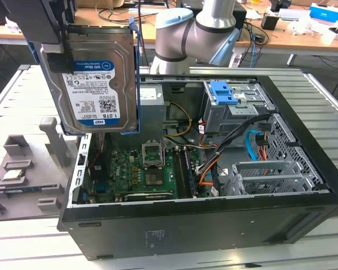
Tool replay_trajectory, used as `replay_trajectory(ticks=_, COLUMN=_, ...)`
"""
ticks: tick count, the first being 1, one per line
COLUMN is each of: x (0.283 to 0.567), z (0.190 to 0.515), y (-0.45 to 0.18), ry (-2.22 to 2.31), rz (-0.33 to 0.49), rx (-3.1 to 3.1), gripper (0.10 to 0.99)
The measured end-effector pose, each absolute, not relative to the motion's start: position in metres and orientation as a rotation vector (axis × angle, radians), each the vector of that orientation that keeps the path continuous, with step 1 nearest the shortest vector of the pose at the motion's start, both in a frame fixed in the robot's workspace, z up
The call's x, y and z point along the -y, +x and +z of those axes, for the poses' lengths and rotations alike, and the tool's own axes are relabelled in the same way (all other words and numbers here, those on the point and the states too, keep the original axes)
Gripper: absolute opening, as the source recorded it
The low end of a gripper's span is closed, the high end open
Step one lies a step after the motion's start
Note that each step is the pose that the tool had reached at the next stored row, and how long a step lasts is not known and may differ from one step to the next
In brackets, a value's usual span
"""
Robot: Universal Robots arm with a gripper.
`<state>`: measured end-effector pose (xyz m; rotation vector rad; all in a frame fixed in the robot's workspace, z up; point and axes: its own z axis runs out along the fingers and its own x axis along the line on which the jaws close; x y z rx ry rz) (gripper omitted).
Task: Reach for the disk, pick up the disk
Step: 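Pick up the disk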
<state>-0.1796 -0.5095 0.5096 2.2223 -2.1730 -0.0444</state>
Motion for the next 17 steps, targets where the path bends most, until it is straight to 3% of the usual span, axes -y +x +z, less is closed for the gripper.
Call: replay_trajectory(ticks=17, x=0.543, z=0.510, y=-0.179, ry=2.222, rz=-0.044, rx=2.173, gripper=0.369)
